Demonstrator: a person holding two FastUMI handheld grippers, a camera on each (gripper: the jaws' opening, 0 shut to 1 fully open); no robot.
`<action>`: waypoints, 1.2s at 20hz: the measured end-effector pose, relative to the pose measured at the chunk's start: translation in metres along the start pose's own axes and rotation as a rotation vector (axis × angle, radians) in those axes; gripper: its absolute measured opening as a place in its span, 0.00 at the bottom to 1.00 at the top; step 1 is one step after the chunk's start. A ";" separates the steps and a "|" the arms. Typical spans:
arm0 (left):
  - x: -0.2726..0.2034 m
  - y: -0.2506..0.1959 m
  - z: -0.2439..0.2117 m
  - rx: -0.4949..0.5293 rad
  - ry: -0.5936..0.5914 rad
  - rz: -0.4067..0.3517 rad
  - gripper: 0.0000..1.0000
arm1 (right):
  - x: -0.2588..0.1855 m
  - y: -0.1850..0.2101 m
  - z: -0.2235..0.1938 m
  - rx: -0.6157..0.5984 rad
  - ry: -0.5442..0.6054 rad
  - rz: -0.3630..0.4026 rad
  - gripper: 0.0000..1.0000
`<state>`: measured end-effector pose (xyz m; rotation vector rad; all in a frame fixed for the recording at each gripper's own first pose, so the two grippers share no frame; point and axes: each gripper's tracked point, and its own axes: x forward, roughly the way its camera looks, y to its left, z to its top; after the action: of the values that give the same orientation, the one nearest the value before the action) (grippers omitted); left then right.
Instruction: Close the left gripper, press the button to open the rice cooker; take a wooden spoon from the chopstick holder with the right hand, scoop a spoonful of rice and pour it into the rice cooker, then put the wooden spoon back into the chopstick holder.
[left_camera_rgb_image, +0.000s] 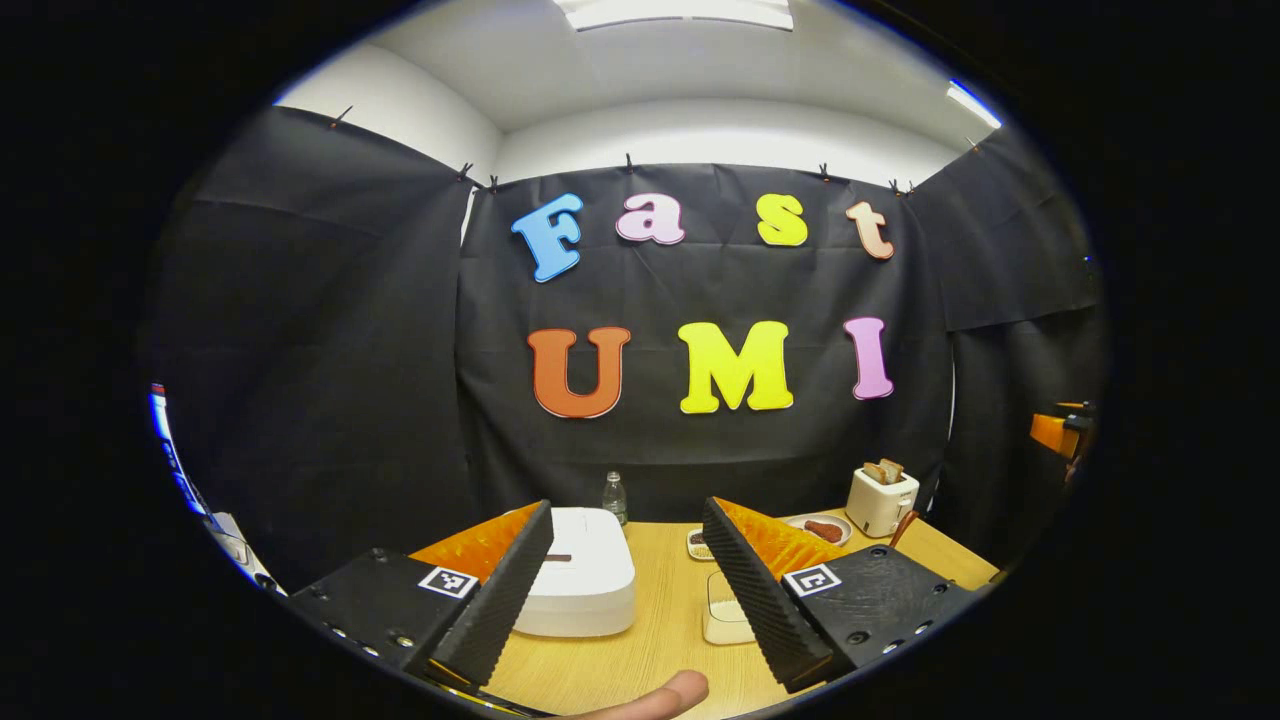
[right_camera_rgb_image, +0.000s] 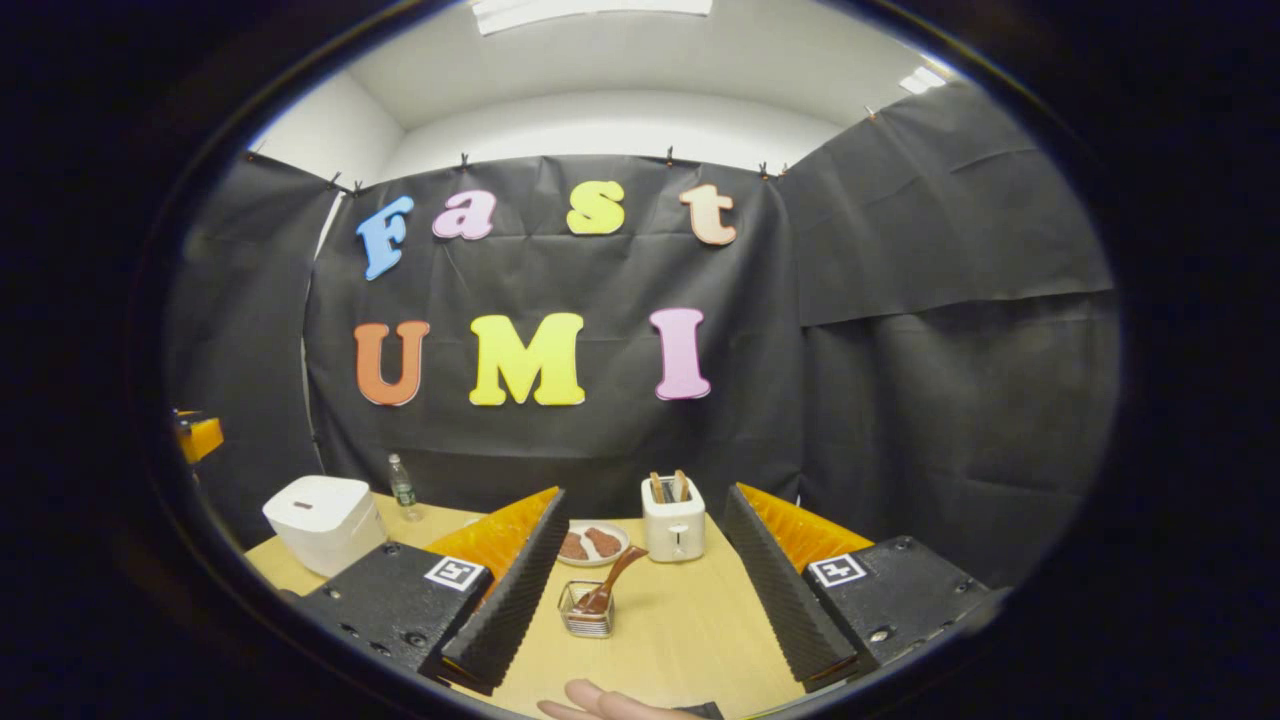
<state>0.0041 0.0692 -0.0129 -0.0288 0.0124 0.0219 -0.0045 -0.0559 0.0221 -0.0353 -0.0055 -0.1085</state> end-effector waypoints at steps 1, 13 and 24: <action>0.003 0.002 0.002 -0.004 -0.004 -0.001 0.96 | 0.001 0.001 0.001 -0.002 0.000 0.004 1.00; 0.048 0.019 -0.021 0.028 0.041 -0.010 0.41 | 0.015 0.002 0.000 -0.015 -0.014 0.031 1.00; 0.124 0.058 -0.066 -0.002 0.209 0.048 0.00 | 0.059 -0.004 -0.030 0.001 0.028 0.070 0.99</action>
<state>0.1264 0.1276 -0.0822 -0.0329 0.2225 0.0669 0.0534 -0.0674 -0.0077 -0.0334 0.0237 -0.0392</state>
